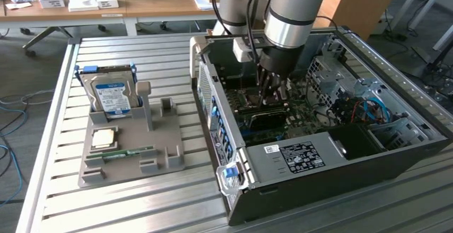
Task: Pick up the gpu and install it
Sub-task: 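Press down on the gpu until it lock into place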
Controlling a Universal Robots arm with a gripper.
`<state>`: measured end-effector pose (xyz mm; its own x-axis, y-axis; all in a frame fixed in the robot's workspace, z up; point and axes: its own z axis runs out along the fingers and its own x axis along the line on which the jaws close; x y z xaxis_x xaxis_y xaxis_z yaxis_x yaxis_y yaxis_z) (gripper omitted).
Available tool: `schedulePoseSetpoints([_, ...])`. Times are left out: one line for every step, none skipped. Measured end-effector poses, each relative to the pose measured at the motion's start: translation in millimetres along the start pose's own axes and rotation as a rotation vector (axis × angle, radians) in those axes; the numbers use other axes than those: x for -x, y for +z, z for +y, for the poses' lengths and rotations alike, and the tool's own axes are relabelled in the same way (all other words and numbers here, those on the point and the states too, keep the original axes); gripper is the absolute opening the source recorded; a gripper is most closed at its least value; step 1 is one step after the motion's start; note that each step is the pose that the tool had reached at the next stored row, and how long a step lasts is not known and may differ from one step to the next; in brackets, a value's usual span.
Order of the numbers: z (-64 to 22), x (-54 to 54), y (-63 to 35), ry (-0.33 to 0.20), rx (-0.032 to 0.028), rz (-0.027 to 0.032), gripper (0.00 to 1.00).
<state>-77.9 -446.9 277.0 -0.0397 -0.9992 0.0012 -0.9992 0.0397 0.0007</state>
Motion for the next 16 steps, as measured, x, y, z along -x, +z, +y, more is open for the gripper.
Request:
schedulePoseSetpoints([0.0,0.0,1.3,0.000,0.0000,-0.0008,0.11])
schedulePoseSetpoints([0.0,0.0,1.7,0.000,0.0001,-0.0008,0.11])
schedulePoseSetpoints([0.0,-0.1,1.7,0.000,0.0001,-0.0007,0.11])
schedulePoseSetpoints([0.0,-0.1,1.7,0.000,0.0002,-0.0006,0.11])
schedulePoseSetpoints([0.0,0.0,2.4,0.000,0.0000,-0.0011,0.11])
schedulePoseSetpoints([-0.1,0.0,4.1,0.000,0.0000,-0.0012,0.11])
schedulePoseSetpoints([0.0,0.0,5.8,0.000,0.0000,-0.0016,0.11])
schedulePoseSetpoints([-0.1,0.0,7.5,0.000,0.0001,-0.0018,0.11])
schedulePoseSetpoints([0.0,0.0,9.0,0.000,0.0000,-0.0023,0.11])
schedulePoseSetpoints([0.0,-0.1,9.4,0.000,0.0001,-0.0022,0.11])
schedulePoseSetpoints([0.0,-0.1,9.6,0.000,0.0003,-0.0020,0.11])
schedulePoseSetpoints([-0.5,0.0,9.9,0.000,0.0001,-0.0025,0.11])
schedulePoseSetpoints([-1.0,0.0,10.2,0.000,0.0001,-0.0028,0.11])
schedulePoseSetpoints([-1.1,0.0,10.7,0.000,0.0000,-0.0033,0.11])
schedulePoseSetpoints([-1.1,0.1,11.4,0.000,0.0000,-0.0034,0.11])
schedulePoseSetpoints([-1.1,0.0,11.9,0.000,0.0001,-0.0032,0.11])
